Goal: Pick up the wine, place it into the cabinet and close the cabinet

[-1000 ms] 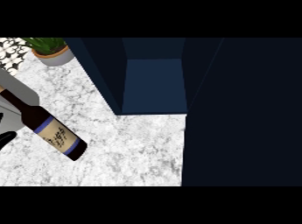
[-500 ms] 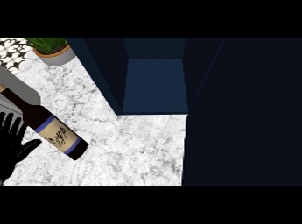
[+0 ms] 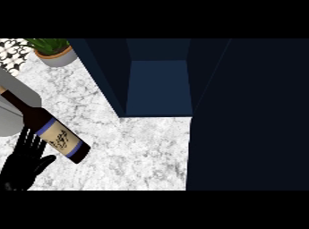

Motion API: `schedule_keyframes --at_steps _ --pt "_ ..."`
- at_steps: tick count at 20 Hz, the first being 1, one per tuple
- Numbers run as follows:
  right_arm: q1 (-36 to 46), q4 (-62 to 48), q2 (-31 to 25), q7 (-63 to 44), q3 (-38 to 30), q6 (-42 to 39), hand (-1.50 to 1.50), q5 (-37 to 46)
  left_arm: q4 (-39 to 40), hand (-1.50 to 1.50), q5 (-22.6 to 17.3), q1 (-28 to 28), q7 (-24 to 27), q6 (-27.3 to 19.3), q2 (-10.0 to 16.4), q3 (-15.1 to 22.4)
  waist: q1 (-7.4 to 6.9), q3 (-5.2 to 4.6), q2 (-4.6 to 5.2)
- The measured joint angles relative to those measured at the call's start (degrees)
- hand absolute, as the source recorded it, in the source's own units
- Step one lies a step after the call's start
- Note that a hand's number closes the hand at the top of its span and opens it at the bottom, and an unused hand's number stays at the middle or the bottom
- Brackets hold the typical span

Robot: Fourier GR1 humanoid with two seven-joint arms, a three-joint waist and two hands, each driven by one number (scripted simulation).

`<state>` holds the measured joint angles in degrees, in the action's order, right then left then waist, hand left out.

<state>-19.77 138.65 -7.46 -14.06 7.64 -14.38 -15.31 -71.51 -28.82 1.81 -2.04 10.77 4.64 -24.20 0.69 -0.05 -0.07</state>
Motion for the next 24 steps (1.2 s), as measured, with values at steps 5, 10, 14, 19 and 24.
schedule_keyframes --at_steps 5,10,14,19,24 --pt "0.4 -0.1 0.5 -0.6 1.0 0.1 -1.50 -0.1 4.8 -1.50 -1.1 0.1 2.8 3.3 -1.6 0.5 -0.14 0.01 0.00" --pt "-1.6 -0.3 0.7 1.4 0.6 -1.3 -1.50 -0.2 12.2 -1.50 -1.0 -1.7 7.6 6.4 -1.9 0.6 -0.05 0.01 0.01" --pt "-0.4 -0.3 1.1 0.4 1.0 -0.5 -1.50 -0.3 17.8 -1.50 -2.1 -4.4 10.7 7.7 -1.5 -0.6 -0.08 0.00 0.04" --pt "0.0 -0.3 0.9 -0.3 -0.3 -0.5 -1.50 -0.6 25.2 -1.50 -3.2 -8.2 15.0 9.3 -0.2 -2.3 -0.04 0.13 0.00" --pt "-0.9 -0.3 1.2 0.1 0.5 -1.1 -1.50 -0.6 29.0 1.50 -3.9 -10.0 17.4 11.9 -0.1 -2.2 -0.02 0.12 -0.02"
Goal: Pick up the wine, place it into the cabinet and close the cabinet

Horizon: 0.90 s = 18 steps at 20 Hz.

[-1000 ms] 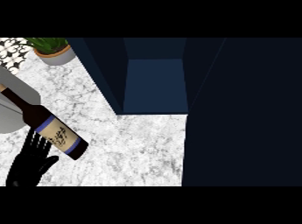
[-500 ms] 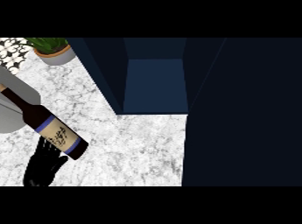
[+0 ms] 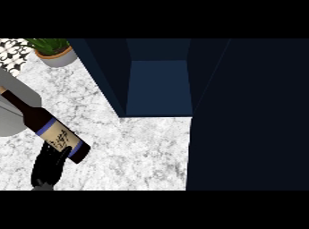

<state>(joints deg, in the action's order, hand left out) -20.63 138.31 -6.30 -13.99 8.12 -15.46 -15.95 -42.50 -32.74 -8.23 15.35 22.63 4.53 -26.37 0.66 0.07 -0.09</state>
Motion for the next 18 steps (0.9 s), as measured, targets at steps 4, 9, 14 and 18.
schedule_keyframes --at_steps 4,9,14,18 --pt "-0.8 0.1 -0.1 0.3 0.2 -0.2 -1.50 0.0 3.6 1.50 -1.6 -2.5 -0.8 3.9 0.5 0.0 0.20 0.00 0.00" --pt "0.4 -0.2 -0.3 -0.3 -0.8 0.0 -1.50 -0.1 3.4 1.50 -0.8 -3.5 0.0 5.0 -1.0 2.5 -0.06 -0.06 0.02" --pt "1.0 -0.5 -0.1 0.0 -0.7 0.1 -1.50 0.0 1.4 1.50 6.8 -2.7 9.6 1.8 0.2 5.7 0.04 -0.09 0.01" --pt "0.8 -0.9 -0.5 1.0 -0.8 -0.7 -1.50 0.0 -0.9 1.50 15.6 -1.0 19.0 0.0 1.6 10.2 0.25 -0.09 -0.01"
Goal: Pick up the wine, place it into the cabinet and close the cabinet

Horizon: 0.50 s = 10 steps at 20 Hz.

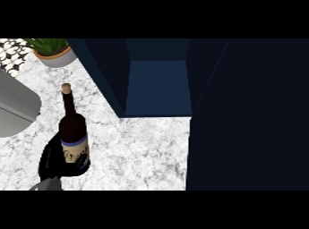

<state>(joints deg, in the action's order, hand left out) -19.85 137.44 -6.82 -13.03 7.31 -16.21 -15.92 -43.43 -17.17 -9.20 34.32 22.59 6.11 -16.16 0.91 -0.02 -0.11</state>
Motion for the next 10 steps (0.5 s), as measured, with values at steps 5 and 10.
schedule_keyframes --at_steps 5,10 --pt "-0.7 0.1 0.1 0.3 0.4 0.1 -1.50 0.0 -3.3 1.50 10.0 0.5 7.5 -8.0 0.9 4.8 0.05 0.02 -0.08" --pt "-2.8 0.4 -0.1 1.2 0.7 -0.6 -1.50 0.1 -8.3 1.50 16.2 1.6 6.1 -16.3 -0.8 9.0 -0.26 0.05 -0.13"
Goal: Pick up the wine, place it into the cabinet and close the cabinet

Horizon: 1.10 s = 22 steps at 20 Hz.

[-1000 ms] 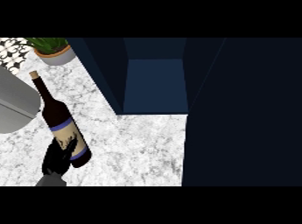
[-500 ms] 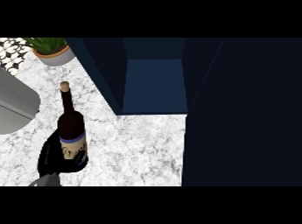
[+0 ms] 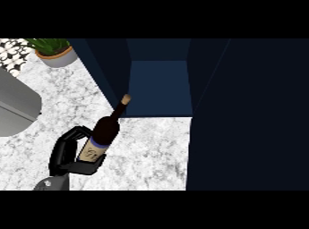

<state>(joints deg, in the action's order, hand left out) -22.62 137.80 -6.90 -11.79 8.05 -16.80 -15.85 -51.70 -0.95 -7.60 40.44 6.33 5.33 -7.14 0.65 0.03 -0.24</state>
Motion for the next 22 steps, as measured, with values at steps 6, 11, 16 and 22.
schedule_keyframes --at_steps 6,11,16,22 --pt "-2.2 0.2 -0.3 1.4 -1.1 -1.2 -1.50 -0.1 -8.9 1.50 2.7 0.3 -9.0 -6.2 -3.0 3.8 -0.21 0.01 0.01" --pt "-1.8 0.2 -0.7 0.7 -2.0 -1.4 -1.50 -0.4 -13.4 1.50 3.7 -2.7 -17.0 -10.4 -4.4 7.1 -0.12 -0.01 0.07" --pt "-2.2 0.0 0.1 0.8 -1.4 -1.3 -1.50 -0.4 -13.5 1.50 4.6 -7.2 -22.4 -15.6 -5.1 11.3 0.01 -0.02 0.12" --pt "-1.0 -0.3 -0.4 0.6 -2.9 -1.5 -1.50 -0.7 -13.1 1.50 7.2 -8.5 -26.4 -23.9 -3.6 16.0 -0.32 0.11 -0.09"
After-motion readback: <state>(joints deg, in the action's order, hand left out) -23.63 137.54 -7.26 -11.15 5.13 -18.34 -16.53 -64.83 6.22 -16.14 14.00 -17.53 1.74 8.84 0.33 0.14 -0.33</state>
